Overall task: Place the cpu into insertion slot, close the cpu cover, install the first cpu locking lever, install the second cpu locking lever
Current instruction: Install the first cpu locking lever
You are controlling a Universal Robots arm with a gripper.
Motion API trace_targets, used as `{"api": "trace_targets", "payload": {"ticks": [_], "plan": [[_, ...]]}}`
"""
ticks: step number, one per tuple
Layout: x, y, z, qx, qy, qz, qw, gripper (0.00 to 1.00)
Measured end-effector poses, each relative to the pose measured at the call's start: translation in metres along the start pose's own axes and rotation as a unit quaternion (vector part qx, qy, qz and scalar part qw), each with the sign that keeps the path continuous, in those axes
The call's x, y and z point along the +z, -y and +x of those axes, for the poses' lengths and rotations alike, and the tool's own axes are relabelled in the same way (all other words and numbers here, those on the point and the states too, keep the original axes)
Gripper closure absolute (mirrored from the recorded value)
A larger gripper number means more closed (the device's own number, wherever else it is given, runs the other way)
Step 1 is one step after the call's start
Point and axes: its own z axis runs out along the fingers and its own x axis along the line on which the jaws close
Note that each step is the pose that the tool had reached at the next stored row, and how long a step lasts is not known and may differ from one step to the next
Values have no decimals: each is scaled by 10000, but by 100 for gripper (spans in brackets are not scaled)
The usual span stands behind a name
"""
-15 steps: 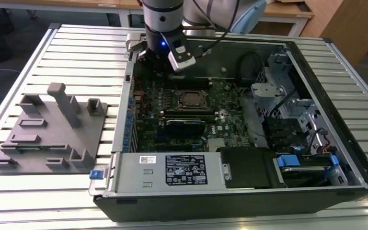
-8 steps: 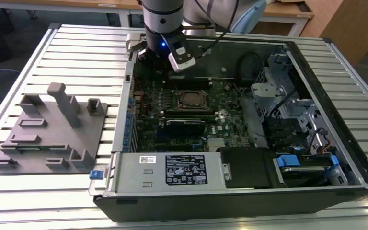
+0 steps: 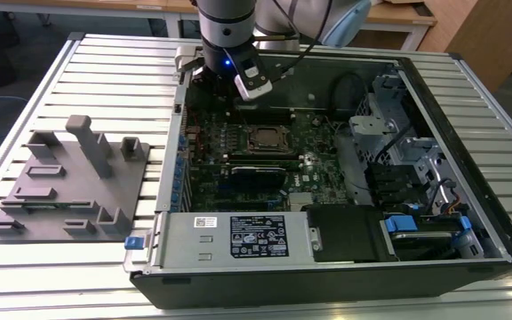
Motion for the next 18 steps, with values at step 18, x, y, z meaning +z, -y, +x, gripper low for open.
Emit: {"api": "trace_targets", "payload": {"ticks": [18], "plan": [[11, 3, -347, 0, 0, 2, 10000, 89]]}}
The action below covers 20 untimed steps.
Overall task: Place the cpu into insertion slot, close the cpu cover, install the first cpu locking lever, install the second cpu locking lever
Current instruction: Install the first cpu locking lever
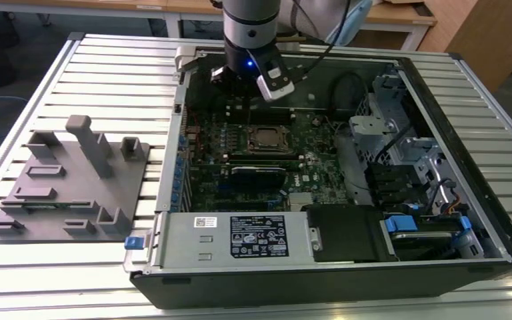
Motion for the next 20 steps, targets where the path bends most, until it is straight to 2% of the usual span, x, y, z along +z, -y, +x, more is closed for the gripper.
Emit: {"api": "trace_targets", "payload": {"ticks": [5, 11, 13, 17, 20], "plan": [[5, 0, -106, -1, 0, 12, 10000, 89], [5, 1, -119, -1, 0, 30, 10000, 89], [6, 0, -120, 4, 1, 58, 10000, 89], [13, -4, -122, 50, 12, 148, 9999, 89], [31, -12, -129, 70, 16, 152, 9999, 89]]}}
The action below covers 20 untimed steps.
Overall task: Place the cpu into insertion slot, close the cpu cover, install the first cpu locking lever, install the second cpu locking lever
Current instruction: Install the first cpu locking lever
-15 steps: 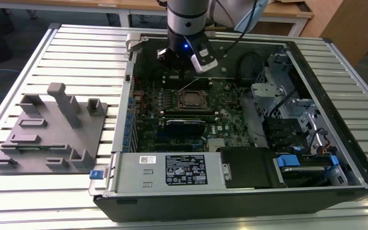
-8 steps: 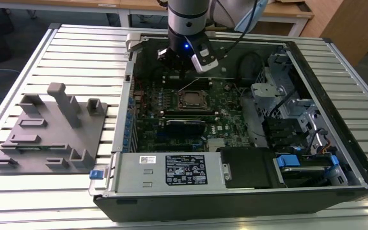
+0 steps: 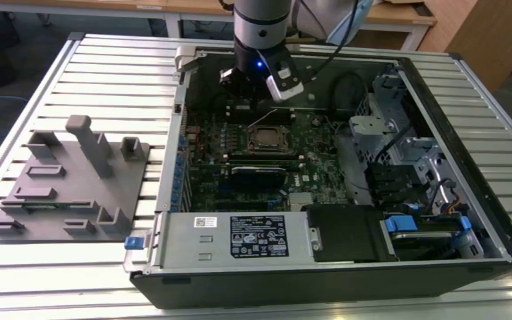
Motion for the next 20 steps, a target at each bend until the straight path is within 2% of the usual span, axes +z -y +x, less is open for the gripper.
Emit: {"api": "trace_targets", "payload": {"ticks": [13, 20], "plan": [[81, -18, -105, 75, 13, 3, 10000, 89], [91, -17, -107, 114, 22, 0, 9999, 89]]}}
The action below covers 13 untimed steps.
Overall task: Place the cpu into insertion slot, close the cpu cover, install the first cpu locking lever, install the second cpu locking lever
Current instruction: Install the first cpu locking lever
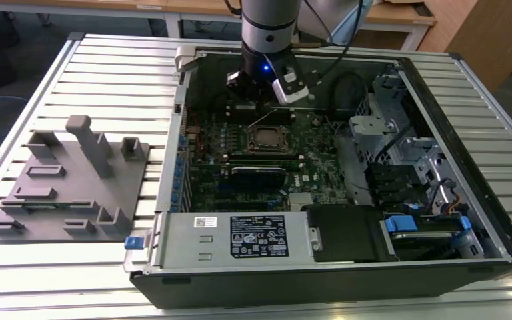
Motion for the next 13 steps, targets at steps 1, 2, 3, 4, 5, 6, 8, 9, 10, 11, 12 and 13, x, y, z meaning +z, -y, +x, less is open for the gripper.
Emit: {"api": "trace_targets", "payload": {"ticks": [1, 2, 3, 4, 5, 6, 8, 9, 10, 11, 12, 13], "plan": [[3, 1, 0, 51, 9, 3, 10000, 89], [6, 1, 0, 108, 19, 5, 9999, 89], [10, 2, 0, 165, 29, 6, 9999, 89], [15, 3, -1, 222, 40, 8, 9997, 89], [18, 4, -3, 268, 48, 10, 9996, 89], [22, 4, -7, 302, 54, 11, 9995, 89], [29, 2, -23, 341, 62, 11, 9994, 89], [32, 1, -31, 349, 63, 11, 9994, 89], [36, -1, -38, 353, 64, 11, 9994, 89], [39, -3, -43, 357, 65, 11, 9993, 89], [44, -4, -48, 363, 66, 11, 9993, 89], [48, -5, -52, 368, 67, 11, 9993, 89]]}}
